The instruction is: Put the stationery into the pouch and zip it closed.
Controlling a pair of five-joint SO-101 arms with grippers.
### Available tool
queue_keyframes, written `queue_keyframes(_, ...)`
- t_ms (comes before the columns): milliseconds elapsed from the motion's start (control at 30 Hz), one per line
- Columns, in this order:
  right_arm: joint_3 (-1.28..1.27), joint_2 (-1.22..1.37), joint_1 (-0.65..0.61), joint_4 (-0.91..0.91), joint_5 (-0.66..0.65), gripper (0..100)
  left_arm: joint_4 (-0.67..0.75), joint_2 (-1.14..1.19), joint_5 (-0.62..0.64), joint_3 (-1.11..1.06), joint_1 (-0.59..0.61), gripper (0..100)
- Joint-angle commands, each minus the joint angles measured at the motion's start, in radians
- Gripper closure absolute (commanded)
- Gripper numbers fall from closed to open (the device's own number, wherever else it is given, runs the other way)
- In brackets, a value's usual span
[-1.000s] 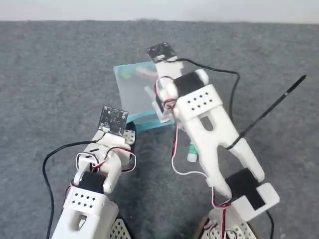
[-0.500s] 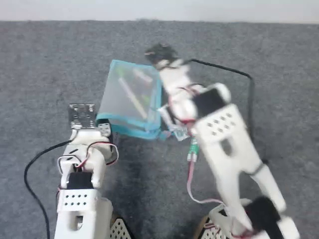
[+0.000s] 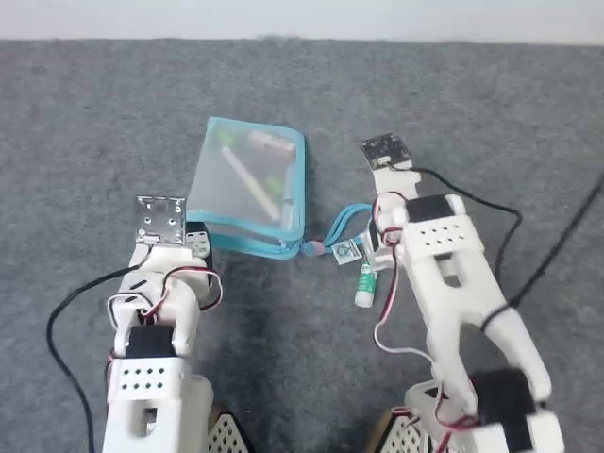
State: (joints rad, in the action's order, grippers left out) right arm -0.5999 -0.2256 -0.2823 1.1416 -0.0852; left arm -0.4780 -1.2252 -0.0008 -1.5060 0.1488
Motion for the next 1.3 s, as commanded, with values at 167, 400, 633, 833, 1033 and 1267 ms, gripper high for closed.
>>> queue_keyframes(167,0.006,0.101,-0.044,-0.108,0.057,80.8,-0.002,0.003,-0.017,0.027,-0.015,99)
queue_keyframes(400,0.003,0.185,-0.084,-0.110,0.060,81.0,0.002,0.003,-0.015,0.025,-0.031,99)
queue_keyframes(633,0.006,0.283,-0.124,-0.056,0.058,81.2,0.002,0.002,-0.018,0.015,-0.074,99)
queue_keyframes(833,0.006,0.280,-0.096,-0.033,0.051,93.9,0.002,0.002,-0.018,0.015,-0.074,99)
queue_keyframes(1033,0.054,0.280,0.076,-0.039,-0.041,99.5,0.002,-0.002,-0.020,0.010,-0.074,99)
queue_keyframes(1267,0.316,0.280,0.308,-0.042,-0.066,99.1,0.002,0.002,-0.021,0.010,-0.075,99)
